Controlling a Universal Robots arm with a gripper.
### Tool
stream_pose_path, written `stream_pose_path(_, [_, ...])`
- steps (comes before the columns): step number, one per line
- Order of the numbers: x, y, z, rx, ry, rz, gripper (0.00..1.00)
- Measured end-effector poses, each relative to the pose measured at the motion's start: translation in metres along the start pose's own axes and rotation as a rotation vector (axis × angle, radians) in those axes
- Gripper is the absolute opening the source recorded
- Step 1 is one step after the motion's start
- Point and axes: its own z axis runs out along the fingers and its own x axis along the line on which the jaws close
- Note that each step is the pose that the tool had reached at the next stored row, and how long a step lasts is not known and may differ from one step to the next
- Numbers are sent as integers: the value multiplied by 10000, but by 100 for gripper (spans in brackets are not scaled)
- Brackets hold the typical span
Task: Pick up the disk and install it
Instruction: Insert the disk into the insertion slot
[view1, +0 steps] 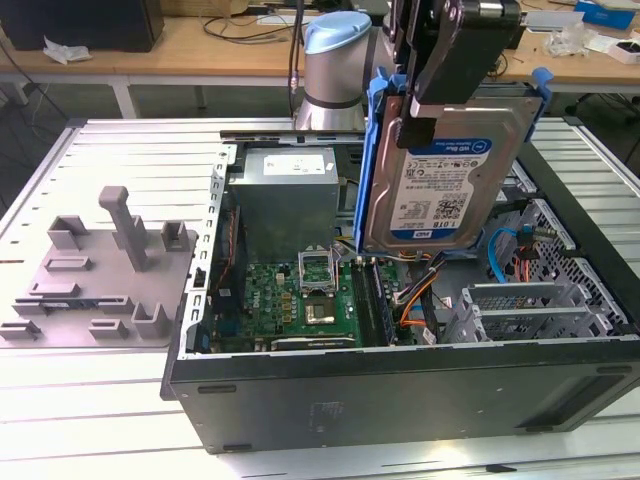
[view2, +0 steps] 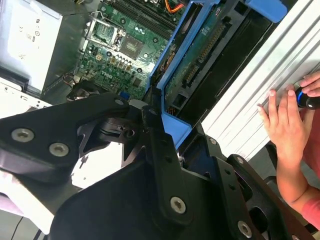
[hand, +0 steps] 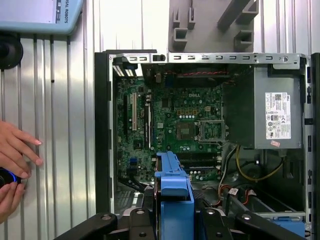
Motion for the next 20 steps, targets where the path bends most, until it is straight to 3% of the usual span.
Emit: stream_pose_path(20, [91,-269,-6,0,0,1,37])
